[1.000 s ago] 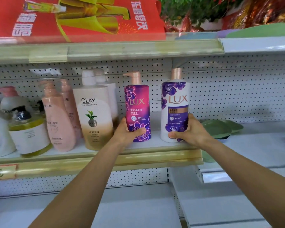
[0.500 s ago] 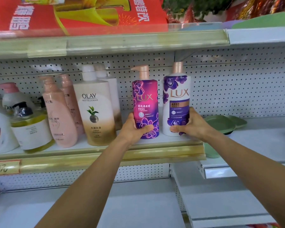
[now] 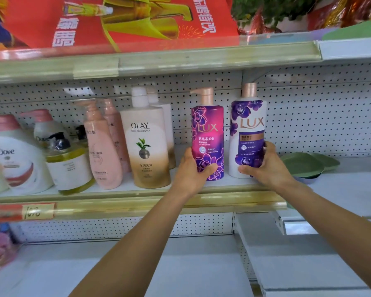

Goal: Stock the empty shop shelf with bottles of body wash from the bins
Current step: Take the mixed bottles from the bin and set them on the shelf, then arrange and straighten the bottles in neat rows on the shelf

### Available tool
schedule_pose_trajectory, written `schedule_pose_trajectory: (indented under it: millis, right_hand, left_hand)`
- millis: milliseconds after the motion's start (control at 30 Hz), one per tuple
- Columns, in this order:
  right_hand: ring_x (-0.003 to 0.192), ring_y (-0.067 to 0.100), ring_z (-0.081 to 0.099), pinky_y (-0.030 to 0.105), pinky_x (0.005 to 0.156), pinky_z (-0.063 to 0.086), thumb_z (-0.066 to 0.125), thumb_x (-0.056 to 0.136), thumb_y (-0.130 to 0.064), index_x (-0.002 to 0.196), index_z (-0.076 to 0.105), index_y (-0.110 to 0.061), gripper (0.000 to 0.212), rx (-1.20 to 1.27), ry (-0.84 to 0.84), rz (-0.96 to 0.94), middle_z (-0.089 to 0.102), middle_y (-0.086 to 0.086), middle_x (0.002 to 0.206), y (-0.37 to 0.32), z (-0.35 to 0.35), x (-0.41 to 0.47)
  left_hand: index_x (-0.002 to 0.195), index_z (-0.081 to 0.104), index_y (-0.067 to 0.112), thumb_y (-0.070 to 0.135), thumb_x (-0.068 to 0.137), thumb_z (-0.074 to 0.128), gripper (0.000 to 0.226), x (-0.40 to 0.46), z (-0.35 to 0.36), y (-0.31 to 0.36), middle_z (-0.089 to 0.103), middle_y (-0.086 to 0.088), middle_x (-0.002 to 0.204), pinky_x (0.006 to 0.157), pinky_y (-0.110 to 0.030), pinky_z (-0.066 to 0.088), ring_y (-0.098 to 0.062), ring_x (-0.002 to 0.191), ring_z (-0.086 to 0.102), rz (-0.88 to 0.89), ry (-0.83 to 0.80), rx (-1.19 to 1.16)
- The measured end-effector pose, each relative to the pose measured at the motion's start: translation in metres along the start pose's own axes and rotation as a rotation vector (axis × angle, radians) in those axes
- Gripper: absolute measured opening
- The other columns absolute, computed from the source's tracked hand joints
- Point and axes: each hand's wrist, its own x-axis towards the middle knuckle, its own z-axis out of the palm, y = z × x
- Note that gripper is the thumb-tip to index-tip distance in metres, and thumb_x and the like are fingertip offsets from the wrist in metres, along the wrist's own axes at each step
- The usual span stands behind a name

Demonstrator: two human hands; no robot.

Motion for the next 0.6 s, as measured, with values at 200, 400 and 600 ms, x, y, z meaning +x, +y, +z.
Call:
schedule_pose_trajectory:
  millis: [200, 400, 600]
  right_hand:
    - [0.118, 0.020, 0.048, 0.039, 0.095, 0.044, 0.075, 0.079, -0.023, 0.134, 0.038, -0.013, 0.067, -0.011, 0.387, -0.283, 0.047, -0.002, 0.124, -0.030, 0.013, -0.034]
    - [0.095, 0.007, 0.058, 0.033, 0.083, 0.053, 0.070, 0.085, -0.020, 0.127, 0.047, -0.019, 0.047, 0.088, 0.081, -0.434, 0.058, -0.006, 0.111, -0.091, 0.069, -0.067]
    - [0.130, 0.018, 0.045, 0.042, 0.106, 0.042, 0.069, 0.085, -0.035, 0.149, 0.022, -0.018, 0.081, -0.031, -0.210, -0.297, 0.038, 0.003, 0.150, -0.123, 0.117, -0.065]
  left_hand:
    - [0.138, 0.044, 0.024, 0.033, 0.086, 0.070, 0.059, -0.058, -0.044, -0.009, 0.049, 0.006, 0.130, 0.100, -0.034, 0.044, -0.010, 0.117, 0.050, 0.248, 0.225, 0.188]
    - [0.142, 0.032, 0.017, 0.021, 0.080, 0.075, 0.076, -0.068, -0.089, -0.044, 0.029, 0.003, 0.141, 0.113, -0.037, 0.033, -0.014, 0.134, 0.033, 0.225, 0.499, 0.129]
    - [0.153, 0.010, 0.032, 0.040, 0.074, 0.073, 0.101, -0.049, -0.110, -0.062, 0.025, 0.005, 0.159, 0.118, -0.042, 0.028, -0.012, 0.145, 0.027, 0.061, 0.329, -0.038]
